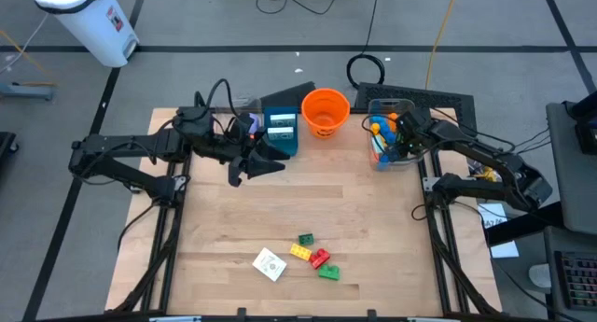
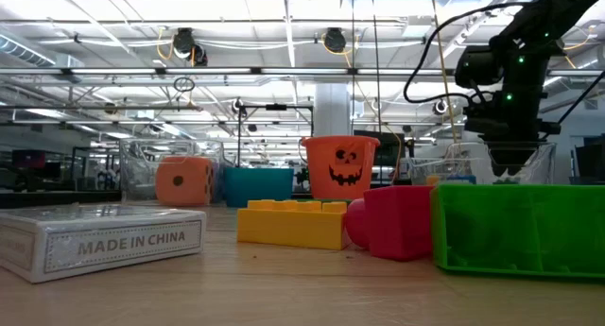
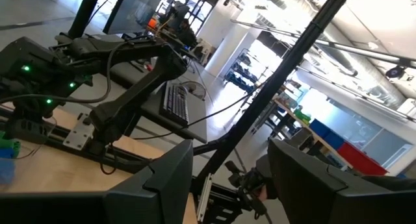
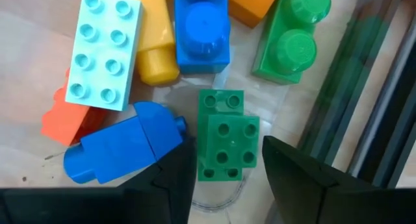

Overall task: Pick & Place Toys
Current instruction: Put the green game piece into the right transparent bin

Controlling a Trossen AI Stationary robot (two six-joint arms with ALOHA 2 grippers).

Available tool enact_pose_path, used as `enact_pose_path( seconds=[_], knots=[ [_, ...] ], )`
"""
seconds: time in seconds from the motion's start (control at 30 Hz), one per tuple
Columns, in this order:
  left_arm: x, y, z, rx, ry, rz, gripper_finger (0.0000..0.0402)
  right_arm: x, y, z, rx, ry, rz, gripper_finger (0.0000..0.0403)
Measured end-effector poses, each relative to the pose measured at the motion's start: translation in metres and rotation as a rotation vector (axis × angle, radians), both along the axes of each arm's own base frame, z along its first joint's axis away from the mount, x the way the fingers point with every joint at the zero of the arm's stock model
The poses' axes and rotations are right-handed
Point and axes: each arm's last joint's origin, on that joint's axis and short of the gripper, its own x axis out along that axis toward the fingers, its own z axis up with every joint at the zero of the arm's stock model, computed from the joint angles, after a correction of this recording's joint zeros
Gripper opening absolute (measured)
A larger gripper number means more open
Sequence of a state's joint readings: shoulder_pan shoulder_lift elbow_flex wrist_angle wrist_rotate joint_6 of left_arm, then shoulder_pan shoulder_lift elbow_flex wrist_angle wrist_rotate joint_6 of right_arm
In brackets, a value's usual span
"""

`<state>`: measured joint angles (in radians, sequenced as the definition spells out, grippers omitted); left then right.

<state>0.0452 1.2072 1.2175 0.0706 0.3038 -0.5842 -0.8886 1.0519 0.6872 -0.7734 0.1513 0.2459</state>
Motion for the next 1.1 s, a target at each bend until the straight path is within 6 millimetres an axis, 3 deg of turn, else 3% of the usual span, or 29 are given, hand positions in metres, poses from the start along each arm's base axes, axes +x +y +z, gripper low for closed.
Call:
enact_pose_path(
  seconds=[0.2,0.57,0.7,0.87,1.1],
  knots=[
    [0.0,0.0,0.0,0.003,-0.001,0.0,0.0207,0.001,-0.003,0.001,0.002,-0.054,0.001,0.0172],
    [-0.002,0.0,0.001,0.022,-0.013,0.003,0.0207,0.011,-0.007,0.016,-0.069,-0.316,0.088,0.021],
    [-0.005,0.0,0.005,0.048,-0.037,0.006,0.0207,0.013,-0.005,0.029,-0.109,-0.45,0.15,0.0208],
    [-0.022,-0.001,0.017,0.104,-0.1,0.015,0.0207,0.013,0.0,0.049,-0.165,-0.653,0.188,0.02],
    [-0.048,-0.003,0.015,0.165,0.003,0.071,0.0207,0.032,0.02,0.084,-0.207,-1.009,0.377,0.0196]
  ],
)
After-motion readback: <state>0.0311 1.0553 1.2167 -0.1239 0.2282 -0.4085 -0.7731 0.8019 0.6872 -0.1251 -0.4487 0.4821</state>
